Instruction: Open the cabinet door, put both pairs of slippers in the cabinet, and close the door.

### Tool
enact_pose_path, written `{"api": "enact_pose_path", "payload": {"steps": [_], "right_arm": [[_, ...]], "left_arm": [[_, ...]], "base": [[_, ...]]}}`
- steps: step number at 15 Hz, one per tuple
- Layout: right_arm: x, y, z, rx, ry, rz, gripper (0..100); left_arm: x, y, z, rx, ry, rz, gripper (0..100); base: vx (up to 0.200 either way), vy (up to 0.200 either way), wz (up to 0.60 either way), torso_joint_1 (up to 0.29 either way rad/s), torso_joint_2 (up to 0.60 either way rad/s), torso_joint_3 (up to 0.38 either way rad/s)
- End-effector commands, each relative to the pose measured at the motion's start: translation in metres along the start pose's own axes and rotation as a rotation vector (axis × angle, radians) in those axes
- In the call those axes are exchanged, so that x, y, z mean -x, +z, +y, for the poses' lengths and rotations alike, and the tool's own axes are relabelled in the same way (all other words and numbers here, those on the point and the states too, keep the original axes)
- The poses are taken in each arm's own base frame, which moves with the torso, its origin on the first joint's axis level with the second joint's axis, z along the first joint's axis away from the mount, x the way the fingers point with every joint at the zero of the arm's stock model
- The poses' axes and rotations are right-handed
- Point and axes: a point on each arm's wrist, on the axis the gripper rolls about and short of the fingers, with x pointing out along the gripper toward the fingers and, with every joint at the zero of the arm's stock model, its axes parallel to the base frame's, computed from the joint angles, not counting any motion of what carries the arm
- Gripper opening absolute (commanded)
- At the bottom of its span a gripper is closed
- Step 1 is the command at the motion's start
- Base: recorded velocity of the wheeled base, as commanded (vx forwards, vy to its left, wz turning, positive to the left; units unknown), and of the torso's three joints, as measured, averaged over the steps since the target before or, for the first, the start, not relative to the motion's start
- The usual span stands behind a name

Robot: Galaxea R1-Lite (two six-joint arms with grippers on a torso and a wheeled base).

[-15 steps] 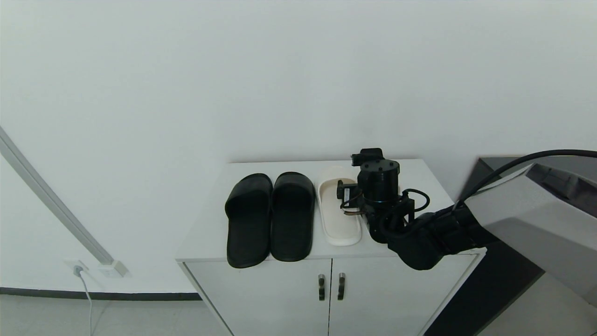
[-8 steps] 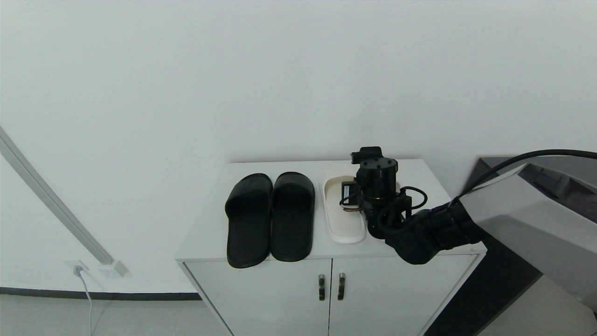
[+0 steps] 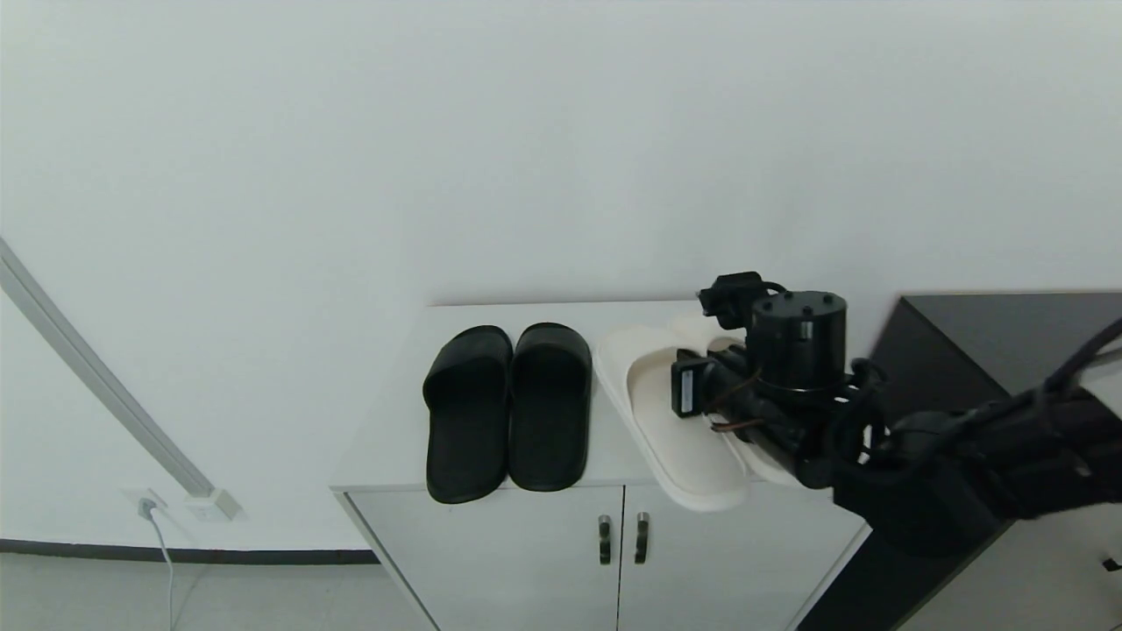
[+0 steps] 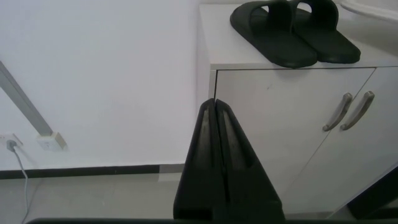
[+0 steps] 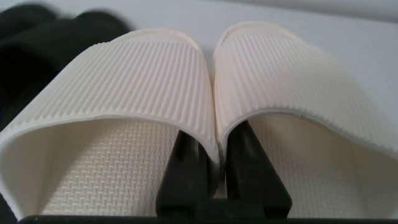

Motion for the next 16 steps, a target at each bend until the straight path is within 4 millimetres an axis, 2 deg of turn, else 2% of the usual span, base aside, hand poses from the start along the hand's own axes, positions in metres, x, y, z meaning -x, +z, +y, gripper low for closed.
{"api": "enact_pose_path", "payload": {"steps": [1, 2, 4, 12, 16], "right_arm": [[0.074, 0.011, -0.02, -0.005, 0.232, -0.001, 0], [0.089, 0.007, -0.025, -0.003, 0.312, 0.017, 0], [0.102, 0.003, -0.03, 0.002, 0.389, 0.034, 0], [0.113, -0.005, -0.032, 0.055, 0.458, 0.051, 0], [0.116, -0.011, -0.03, 0.093, 0.473, 0.066, 0]], "left_arm": [[0.0, 0.0, 0.0, 0.001, 0.0, 0.001, 0], [0.0, 0.0, 0.0, -0.001, 0.0, 0.001, 0], [0.0, 0.0, 0.0, 0.001, 0.0, 0.001, 0], [0.0, 0.0, 0.0, 0.003, 0.0, 0.001, 0], [0.0, 0.0, 0.0, 0.003, 0.0, 0.001, 0]], "base": [[0.0, 0.0, 0.0, 0.0, 0.0, 0.0], [0.0, 0.0, 0.0, 0.0, 0.0, 0.0], [0.0, 0.0, 0.0, 0.0, 0.0, 0.0], [0.0, 0.0, 0.0, 0.0, 0.0, 0.0], [-0.2, 0.0, 0.0, 0.005, 0.0, 0.001]]}}
